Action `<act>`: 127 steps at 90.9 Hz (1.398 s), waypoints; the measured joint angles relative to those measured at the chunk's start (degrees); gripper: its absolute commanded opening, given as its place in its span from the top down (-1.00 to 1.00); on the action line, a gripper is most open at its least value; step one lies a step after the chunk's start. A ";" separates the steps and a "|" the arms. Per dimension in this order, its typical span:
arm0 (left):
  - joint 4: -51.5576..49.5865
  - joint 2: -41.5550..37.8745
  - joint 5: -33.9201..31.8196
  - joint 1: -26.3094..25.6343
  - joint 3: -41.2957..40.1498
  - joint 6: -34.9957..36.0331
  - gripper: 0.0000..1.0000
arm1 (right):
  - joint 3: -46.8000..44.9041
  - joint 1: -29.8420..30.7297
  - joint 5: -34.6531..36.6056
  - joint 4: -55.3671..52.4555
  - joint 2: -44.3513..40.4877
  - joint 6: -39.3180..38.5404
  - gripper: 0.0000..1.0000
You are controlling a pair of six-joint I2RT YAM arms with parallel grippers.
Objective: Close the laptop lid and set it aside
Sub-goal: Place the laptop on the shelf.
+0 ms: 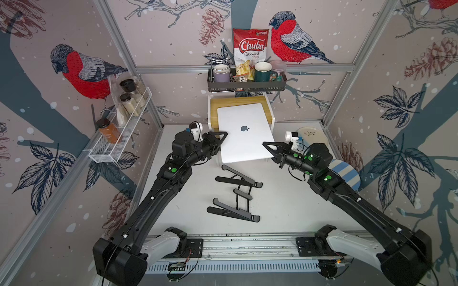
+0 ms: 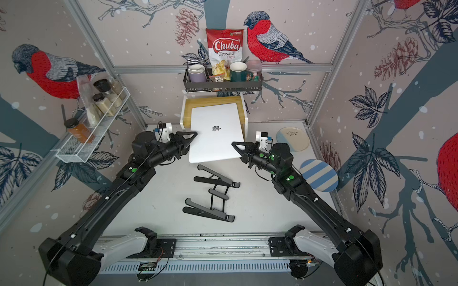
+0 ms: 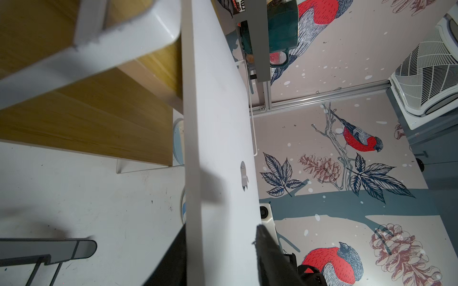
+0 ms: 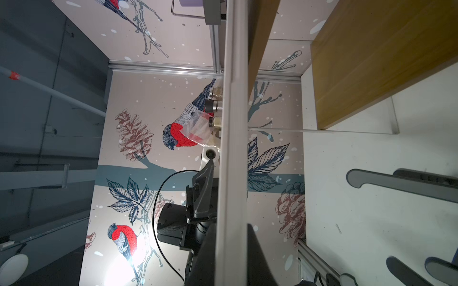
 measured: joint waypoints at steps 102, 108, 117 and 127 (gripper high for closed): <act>-13.68 -10.40 -6.08 0.00 -1.05 9.81 -0.56 | 1.11 -0.44 9.38 7.87 5.64 7.72 1.00; -13.38 -10.80 -5.95 0.00 -1.05 9.64 -0.56 | 1.42 0.07 10.36 8.20 6.27 7.63 1.00; -13.31 -11.47 -5.88 0.00 -1.05 9.55 -0.56 | 2.86 1.22 12.37 8.20 7.69 7.58 1.00; -13.31 -11.87 -5.88 0.00 -1.05 9.55 -0.56 | 4.74 2.78 15.19 7.65 9.11 7.10 1.00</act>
